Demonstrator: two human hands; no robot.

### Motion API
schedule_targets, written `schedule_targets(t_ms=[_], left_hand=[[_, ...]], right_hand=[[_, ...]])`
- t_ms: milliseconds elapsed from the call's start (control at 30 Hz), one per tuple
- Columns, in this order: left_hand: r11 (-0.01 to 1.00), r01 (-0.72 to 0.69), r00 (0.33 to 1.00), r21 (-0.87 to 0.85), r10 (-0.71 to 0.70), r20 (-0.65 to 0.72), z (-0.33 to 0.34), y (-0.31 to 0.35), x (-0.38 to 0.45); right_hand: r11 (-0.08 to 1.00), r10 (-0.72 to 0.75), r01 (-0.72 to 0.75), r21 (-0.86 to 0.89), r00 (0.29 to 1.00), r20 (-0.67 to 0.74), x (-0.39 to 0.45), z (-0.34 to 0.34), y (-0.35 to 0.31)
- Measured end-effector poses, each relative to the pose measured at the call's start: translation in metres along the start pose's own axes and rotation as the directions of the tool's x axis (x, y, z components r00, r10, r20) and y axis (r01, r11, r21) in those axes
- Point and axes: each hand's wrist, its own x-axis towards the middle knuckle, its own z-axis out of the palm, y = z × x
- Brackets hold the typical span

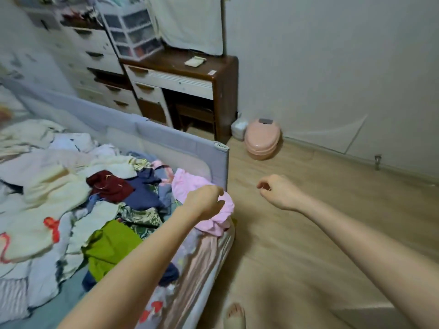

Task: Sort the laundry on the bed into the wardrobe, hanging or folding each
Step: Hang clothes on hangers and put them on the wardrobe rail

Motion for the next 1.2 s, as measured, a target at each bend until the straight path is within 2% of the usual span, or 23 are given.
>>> schedule_targets(t_ms=[133, 300, 467, 633, 733, 800, 933, 1000, 1067, 1133, 1200], left_hand=[[0.983, 0.166, 0.986, -0.074, -0.166, 0.007, -0.013, -0.060, 0.022], [0.878, 0.416, 0.908, -0.236, -0.416, 0.052, 0.008, -0.127, 0.018], [0.616, 0.666, 0.722, -0.419, -0.674, 0.156, 0.058, -0.152, 0.009], [0.362, 0.765, 0.577, -0.532, -0.752, 0.318, 0.127, -0.149, 0.027], [0.238, 0.769, 0.530, -0.594, -0.758, 0.382, 0.162, -0.154, 0.054], [0.113, 0.723, 0.496, -0.682, -0.772, 0.398, 0.180, -0.161, 0.077], [-0.201, 0.484, 0.352, -0.851, -0.846, 0.400, 0.207, -0.169, 0.125], [-0.259, 0.403, 0.312, -0.878, -0.863, 0.398, 0.219, -0.171, 0.144], [-0.273, 0.389, 0.291, -0.880, -0.870, 0.399, 0.231, -0.173, 0.158], [-0.299, 0.372, 0.277, -0.879, -0.868, 0.413, 0.237, -0.174, 0.169], [-0.314, 0.380, 0.276, -0.870, -0.859, 0.430, 0.244, -0.174, 0.178]], right_hand=[[0.994, -0.105, 0.104, 0.016, 0.993, 0.052, 0.075, 0.004, -0.027], [0.962, -0.258, 0.272, -0.011, 0.927, 0.273, 0.160, 0.046, -0.055], [0.866, -0.407, 0.496, -0.055, 0.765, 0.499, 0.239, 0.101, -0.079], [0.738, -0.432, 0.655, -0.163, 0.644, 0.632, 0.298, 0.159, -0.087], [0.637, -0.435, 0.741, -0.214, 0.574, 0.693, 0.329, 0.197, -0.091], [0.545, -0.480, 0.808, -0.223, 0.519, 0.708, 0.349, 0.226, -0.097], [0.417, -0.603, 0.891, -0.181, 0.420, 0.678, 0.375, 0.281, -0.105], [0.295, -0.655, 0.940, -0.171, 0.329, 0.680, 0.381, 0.305, -0.104], [0.178, -0.691, 0.971, -0.157, 0.237, 0.683, 0.383, 0.325, -0.102], [0.165, -0.708, 0.975, -0.147, 0.220, 0.671, 0.384, 0.341, -0.097], [0.159, -0.705, 0.971, -0.177, 0.238, 0.668, 0.385, 0.350, -0.095]])
